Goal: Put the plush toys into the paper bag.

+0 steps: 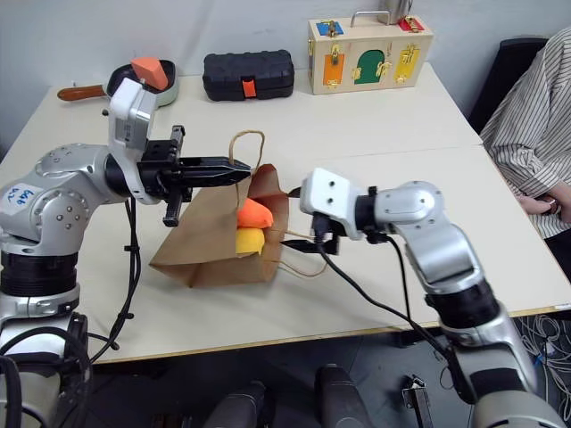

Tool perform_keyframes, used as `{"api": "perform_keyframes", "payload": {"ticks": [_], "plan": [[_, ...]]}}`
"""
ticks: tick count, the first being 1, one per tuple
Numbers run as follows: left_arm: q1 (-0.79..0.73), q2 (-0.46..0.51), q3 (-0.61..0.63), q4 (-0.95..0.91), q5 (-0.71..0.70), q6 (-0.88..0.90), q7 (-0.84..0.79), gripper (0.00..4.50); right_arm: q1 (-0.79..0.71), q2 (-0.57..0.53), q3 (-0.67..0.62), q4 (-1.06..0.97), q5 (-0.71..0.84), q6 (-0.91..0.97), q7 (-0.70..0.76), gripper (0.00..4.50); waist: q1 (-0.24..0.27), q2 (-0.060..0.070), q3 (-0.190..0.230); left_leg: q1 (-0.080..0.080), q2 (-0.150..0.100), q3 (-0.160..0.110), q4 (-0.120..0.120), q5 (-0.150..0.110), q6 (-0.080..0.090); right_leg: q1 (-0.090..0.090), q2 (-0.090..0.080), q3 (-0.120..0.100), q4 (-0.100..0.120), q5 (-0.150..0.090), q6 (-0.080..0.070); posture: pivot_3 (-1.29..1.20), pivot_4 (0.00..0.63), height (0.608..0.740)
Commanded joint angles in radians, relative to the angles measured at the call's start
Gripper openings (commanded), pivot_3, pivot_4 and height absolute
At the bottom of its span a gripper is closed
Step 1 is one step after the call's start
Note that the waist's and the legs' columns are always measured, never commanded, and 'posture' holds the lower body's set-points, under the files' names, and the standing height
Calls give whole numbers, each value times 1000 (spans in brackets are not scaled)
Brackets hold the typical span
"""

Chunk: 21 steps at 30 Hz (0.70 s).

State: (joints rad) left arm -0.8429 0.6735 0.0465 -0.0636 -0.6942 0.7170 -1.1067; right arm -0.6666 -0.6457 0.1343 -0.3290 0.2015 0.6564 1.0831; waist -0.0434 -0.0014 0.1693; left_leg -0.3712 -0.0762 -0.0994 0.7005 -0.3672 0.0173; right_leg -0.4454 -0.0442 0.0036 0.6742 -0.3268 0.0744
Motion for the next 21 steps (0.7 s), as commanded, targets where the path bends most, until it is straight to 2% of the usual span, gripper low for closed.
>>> {"api": "perform_keyframes", "payload": {"ticks": [1, 4, 7, 12, 17, 21], "plan": [[-7, 0, 11, -14, -3, -15, -9, 0, 84, -52, -195, -131, 157, 312, -54, 4481, 15, 0, 0, 0, 0, 0, 0, 0, 0, 0, 0, 0, 0, 0, 0, 0, 150, 740], [-4, 1, 8, -20, -6, -14, -16, 0, 179, 1, -385, -218, 302, 681, -123, 4481, 23, 0, 0, -1, 0, 0, 0, 0, 0, 0, 0, 1, -1, 0, 0, 0, 150, 740], [-4, -2, 7, -22, -6, -14, -16, 0, 226, 149, -529, -219, 355, 920, -235, 4481, 26, 0, 0, -1, 0, 1, 1, 0, 0, 1, 0, 2, -1, 0, 0, 0, 150, 740], [-5, -3, 2, -27, -6, -15, -19, 0, 330, 285, -557, -152, 387, 958, -401, 4481, 34, 0, 0, 0, 0, 2, 0, 0, 0, 0, 0, 3, 0, 0, 0, 0, 150, 740], [-11, -2, 2, -24, -3, -18, -19, 0, 243, 469, -628, 16, 400, 958, -555, 4481, 17, 0, 0, 2, -1, 4, 0, 1, 0, 1, 0, 3, 0, 0, 0, 0, 150, 740], [-13, 1, 4, -25, 0, -22, -19, 0, 164, 588, -694, 101, 435, 958, -649, 3601, 11, 0, -1, 3, -1, 4, -1, 1, -1, 0, 0, 3, 2, 0, 0, 0, 150, 740]]}}
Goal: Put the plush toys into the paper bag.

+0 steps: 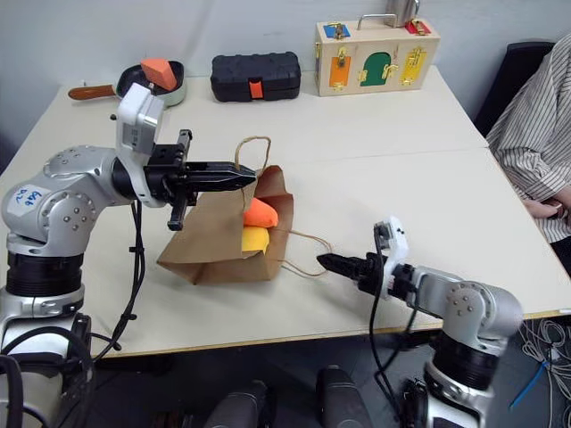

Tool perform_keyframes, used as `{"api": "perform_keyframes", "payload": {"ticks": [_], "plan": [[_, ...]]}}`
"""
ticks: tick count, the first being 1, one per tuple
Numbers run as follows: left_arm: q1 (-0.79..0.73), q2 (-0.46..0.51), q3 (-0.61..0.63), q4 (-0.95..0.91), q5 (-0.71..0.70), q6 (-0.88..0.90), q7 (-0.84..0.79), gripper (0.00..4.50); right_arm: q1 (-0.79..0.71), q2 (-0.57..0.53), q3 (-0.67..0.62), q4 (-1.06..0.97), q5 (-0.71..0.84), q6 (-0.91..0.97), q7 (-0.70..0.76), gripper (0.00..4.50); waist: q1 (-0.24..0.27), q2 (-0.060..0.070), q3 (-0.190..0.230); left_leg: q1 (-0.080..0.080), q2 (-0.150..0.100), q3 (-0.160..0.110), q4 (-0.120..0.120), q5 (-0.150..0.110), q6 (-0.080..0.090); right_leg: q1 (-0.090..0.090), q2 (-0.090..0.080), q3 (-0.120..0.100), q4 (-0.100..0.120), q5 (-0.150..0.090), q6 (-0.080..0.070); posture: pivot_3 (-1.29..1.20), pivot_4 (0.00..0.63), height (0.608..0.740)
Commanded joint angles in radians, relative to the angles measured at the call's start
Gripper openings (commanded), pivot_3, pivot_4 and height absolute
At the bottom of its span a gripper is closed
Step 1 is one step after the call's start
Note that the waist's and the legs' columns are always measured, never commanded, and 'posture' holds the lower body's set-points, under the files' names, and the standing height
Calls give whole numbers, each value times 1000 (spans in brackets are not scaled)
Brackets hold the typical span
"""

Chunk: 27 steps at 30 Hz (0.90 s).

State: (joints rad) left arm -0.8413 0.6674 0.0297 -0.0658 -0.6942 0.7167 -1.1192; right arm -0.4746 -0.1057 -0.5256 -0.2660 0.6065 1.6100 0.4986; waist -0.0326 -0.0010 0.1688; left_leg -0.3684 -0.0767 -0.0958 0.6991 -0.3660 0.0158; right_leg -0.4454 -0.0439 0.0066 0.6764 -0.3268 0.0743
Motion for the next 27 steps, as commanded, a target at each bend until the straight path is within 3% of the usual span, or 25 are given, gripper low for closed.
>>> {"api": "perform_keyframes", "payload": {"ticks": [1, 5, 10, 13, 16, 22, 27], "plan": [[-15, 9, 21, -23, 0, -22, -6, 0, -35, 59, -30, 46, 26, 4, -81, 3249, 0, 0, 0, 0, 0, 0, 0, 0, 0, -1, 0, 0, 2, 0, 0, 0, 150, 740], [-15, 13, 25, -22, 2, -25, -6, 0, -26, 50, 12, 28, 50, 4, -98, 1906, 0, 0, 0, 0, 0, -1, 0, 0, 0, -1, 0, 0, 3, 0, 0, 0, 150, 740], [-8, 17, 30, -19, 4, -32, 0, 0, -37, -44, 29, -54, 150, 4, -67, 168, 3, 0, 0, -1, 0, -1, 0, 0, 0, -1, 0, 0, 2, 0, 0, 0, 150, 740], [-8, 13, 34, -10, 11, -45, 9, 0, -99, -124, -7, -73, 255, 4, -47, 77, 2, 0, 0, -1, -1, -1, 0, 0, 0, -1, 0, 0, 1, 0, 0, 0, 150, 740], [-38, -7, 46, 28, 21, -64, 38, 0, -258, -236, -90, -20, 402, 4, -40, 77, 2, 3, 1, -2, 0, 0, 0, 0, 0, -1, 0, 0, 0, 0, 0, 0, 150, 740], [-109, -49, 64, 125, 48, -117, 88, 0, -491, -414, -122, 102, 578, 4, -102, 77, 3, 2, 1, -2, 0, -2, 0, 0, 1, -1, 0, -1, -2, 0, 0, 0, 150, 740], [-103, -91, 47, 160, 81, -161, 109, 0, -438, -465, 8, -2, 575, -33, -145, 77, 6, 1, 1, -3, 0, -2, -1, 0, 1, -1, -1, -1, -2, 0, 0, 0, 150, 740]]}}
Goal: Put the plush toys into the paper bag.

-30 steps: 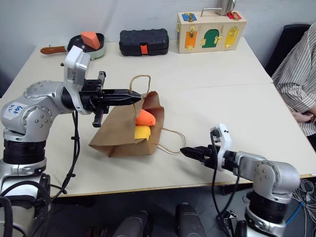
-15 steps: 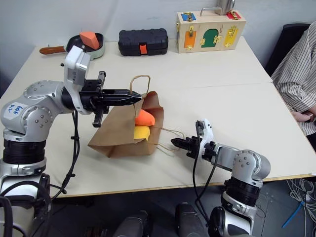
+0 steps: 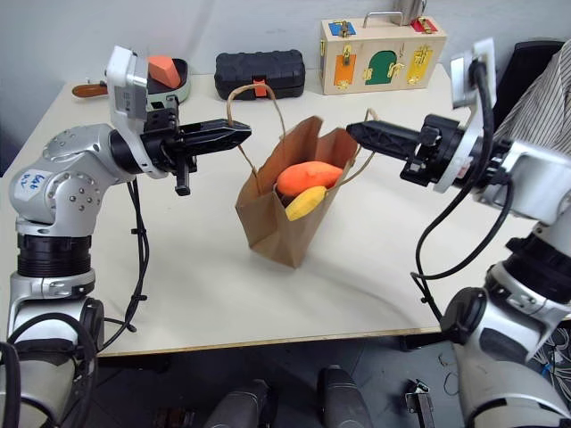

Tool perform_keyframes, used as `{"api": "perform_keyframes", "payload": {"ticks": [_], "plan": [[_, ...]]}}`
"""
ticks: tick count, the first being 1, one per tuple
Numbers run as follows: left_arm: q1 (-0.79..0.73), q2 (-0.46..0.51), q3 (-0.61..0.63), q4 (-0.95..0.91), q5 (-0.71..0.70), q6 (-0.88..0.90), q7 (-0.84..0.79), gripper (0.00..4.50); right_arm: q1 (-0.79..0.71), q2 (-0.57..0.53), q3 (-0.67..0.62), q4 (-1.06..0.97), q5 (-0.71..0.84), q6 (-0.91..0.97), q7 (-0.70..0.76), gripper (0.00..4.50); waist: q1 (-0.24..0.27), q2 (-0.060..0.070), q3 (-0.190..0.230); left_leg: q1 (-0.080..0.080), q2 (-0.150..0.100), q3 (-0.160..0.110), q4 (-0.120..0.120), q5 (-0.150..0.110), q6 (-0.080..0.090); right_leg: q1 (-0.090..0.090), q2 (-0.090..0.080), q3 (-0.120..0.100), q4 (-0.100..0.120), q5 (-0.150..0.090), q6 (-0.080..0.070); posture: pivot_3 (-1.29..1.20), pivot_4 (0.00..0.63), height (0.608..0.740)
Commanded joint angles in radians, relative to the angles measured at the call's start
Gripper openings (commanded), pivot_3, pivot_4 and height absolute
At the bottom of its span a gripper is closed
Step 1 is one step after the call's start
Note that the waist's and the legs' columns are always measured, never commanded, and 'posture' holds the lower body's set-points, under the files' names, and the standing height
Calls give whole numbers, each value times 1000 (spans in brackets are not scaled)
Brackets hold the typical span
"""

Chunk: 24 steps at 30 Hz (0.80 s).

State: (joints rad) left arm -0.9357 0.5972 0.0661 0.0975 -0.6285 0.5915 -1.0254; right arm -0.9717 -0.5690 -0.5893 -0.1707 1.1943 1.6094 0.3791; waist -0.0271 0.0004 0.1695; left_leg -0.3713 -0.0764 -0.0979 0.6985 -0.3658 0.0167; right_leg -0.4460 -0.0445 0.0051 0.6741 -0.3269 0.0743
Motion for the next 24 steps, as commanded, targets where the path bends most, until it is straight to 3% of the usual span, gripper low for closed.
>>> {"api": "perform_keyframes", "payload": {"ticks": [1, 5, 9, 12, 18, 24], "plan": [[1, -34, 3, -5, 23, -45, 20, 0, 90, 9, 102, -133, -33, -60, -37, 77, 0, 0, 0, 0, 0, 0, 0, 0, 0, 0, 0, 0, -1, 0, 0, 0, 150, 740], [24, -51, -5, 11, 62, -78, 32, 0, 160, 1, 184, -225, -89, -196, -10, 77, 0, 0, 0, -1, 0, 2, 1, 0, 0, 0, 0, 1, -1, 0, 0, 0, 150, 740], [33, -39, 23, 31, 62, -58, 54, 0, 189, -4, 184, -249, -114, -337, 29, 77, -1, 0, 0, -1, 0, 2, 1, 0, 0, -1, 0, 0, -1, 0, 0, 0, 150, 740], [63, -11, 61, -25, 20, -5, 57, 579, 181, -6, 120, -219, -23, -363, 19, 648, -1, 0, 0, -1, 0, 1, 1, 0, 0, -1, 0, 0, -1, 0, 0, 0, 150, 740], [119, 48, 186, -181, -124, 157, 120, 2356, 238, -120, 86, -258, 64, -399, 100, 2569, 2, 0, 0, -1, 0, 1, 1, 0, 0, 0, 0, 1, -2, 0, 0, 0, 150, 740], [319, 185, 372, -413, -290, 332, 191, 4199, 493, -340, 1, -218, 16, -467, 392, 2623, 5, -1, 0, -1, 0, 0, 0, -1, 2, 1, 0, 1, -4, 0, 0, 0, 150, 740]]}}
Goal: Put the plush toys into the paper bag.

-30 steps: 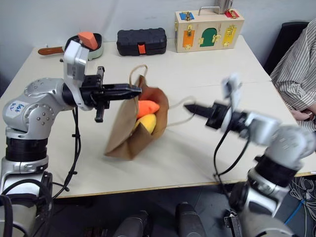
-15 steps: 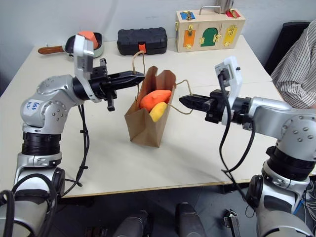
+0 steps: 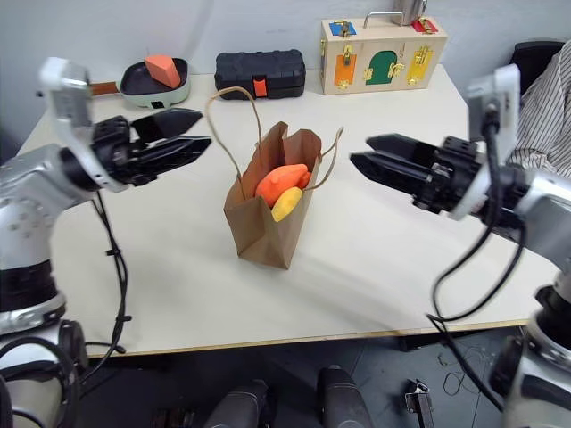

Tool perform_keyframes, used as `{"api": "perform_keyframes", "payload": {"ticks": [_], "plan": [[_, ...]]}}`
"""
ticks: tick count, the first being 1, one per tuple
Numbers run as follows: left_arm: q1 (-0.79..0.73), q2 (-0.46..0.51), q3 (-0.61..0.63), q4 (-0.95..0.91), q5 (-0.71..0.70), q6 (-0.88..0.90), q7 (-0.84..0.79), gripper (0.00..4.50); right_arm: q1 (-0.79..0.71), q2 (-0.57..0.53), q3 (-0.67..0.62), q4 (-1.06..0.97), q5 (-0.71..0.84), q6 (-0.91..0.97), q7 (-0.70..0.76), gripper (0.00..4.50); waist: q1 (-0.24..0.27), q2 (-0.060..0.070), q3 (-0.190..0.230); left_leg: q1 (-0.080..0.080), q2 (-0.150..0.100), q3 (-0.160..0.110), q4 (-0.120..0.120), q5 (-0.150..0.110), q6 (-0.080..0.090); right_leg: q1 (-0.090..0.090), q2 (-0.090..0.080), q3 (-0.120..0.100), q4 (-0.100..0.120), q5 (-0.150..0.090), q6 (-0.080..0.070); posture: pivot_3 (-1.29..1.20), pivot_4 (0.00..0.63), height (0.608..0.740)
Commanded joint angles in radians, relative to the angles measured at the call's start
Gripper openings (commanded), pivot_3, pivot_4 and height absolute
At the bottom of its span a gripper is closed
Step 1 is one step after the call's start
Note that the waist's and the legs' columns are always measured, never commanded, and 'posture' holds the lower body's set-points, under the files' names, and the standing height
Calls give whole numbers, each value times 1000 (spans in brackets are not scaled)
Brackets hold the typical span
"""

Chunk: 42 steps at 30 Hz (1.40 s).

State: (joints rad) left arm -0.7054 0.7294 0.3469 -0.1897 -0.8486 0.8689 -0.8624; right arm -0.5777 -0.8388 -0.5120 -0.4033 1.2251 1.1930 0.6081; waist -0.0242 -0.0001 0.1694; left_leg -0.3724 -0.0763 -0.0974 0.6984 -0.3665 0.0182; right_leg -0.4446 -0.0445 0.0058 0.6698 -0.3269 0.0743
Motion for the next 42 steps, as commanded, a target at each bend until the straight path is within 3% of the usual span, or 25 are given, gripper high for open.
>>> {"api": "perform_keyframes", "payload": {"ticks": [1, 4, 7, 12, 18, 25, 34, 37, 42], "plan": [[136, 64, 123, -165, -93, 73, 49, 4465, 157, -90, -89, 30, -29, -70, 220, 2623, 3, 0, 0, 0, 0, 0, -1, 0, 0, 1, 0, 0, -2, 0, 0, 0, 150, 740], [317, 47, 151, -308, -60, 61, 134, 4465, 306, -98, 4, 18, -203, -231, 307, 2623, 11, 0, 0, 2, 0, 1, 0, 0, 1, 3, 0, 1, -7, 0, 0, 0, 150, 740], [444, -64, 47, -393, 124, -79, 292, 4500, 321, -24, 233, -6, -410, -392, 251, 1671, 21, 0, 0, 7, 1, 2, 0, 0, 1, 8, 0, 2, -8, 0, 0, 0, 150, 740], [462, -205, -109, -384, 204, -202, 334, 4500, 208, 139, 528, 41, -678, -611, 209, 39, 36, 0, 0, 5, 0, 2, 2, 1, 0, 6, 1, 1, -7, 2, -1, 0, 150, 740], [406, -259, -240, -302, 253, -285, 287, 4500, 53, 323, 668, 203, -831, -690, 128, 39, 44, 0, 0, 3, 0, 2, 1, 1, 0, 3, 1, 0, -9, 2, -2, 0, 150, 740], [365, -312, -370, -182, 394, -413, 290, 4500, 24, 388, 696, 224, -873, -698, 126, 39, 44, 0, 0, 3, 0, 2, 1, 1, 0, 3, 1, 0, -9, 2, -2, 0, 150, 740], [239, -440, -399, 9, 524, -498, 398, 4500, 41, 412, 710, 199, -899, -702, 140, 39, 44, -1, 0, 2, 0, 2, 1, 1, -1, 2, 1, 0, -8, 2, -2, 0, 150, 740], [221, -448, -378, 39, 532, -508, 402, 3873, 65, 395, 696, 171, -899, -707, 145, 0, 44, -1, 0, 2, 0, 2, 1, 1, -1, 2, 1, 0, -7, 2, -2, 0, 150, 740], [207, -428, -375, 71, 516, -512, 336, 2278, 150, 323, 600, 36, -832, -703, 176, 0, 46, -1, 0, 2, 0, 2, 1, 1, -1, 1, 1, 0, -8, 2, -2, 0, 150, 740]]}}
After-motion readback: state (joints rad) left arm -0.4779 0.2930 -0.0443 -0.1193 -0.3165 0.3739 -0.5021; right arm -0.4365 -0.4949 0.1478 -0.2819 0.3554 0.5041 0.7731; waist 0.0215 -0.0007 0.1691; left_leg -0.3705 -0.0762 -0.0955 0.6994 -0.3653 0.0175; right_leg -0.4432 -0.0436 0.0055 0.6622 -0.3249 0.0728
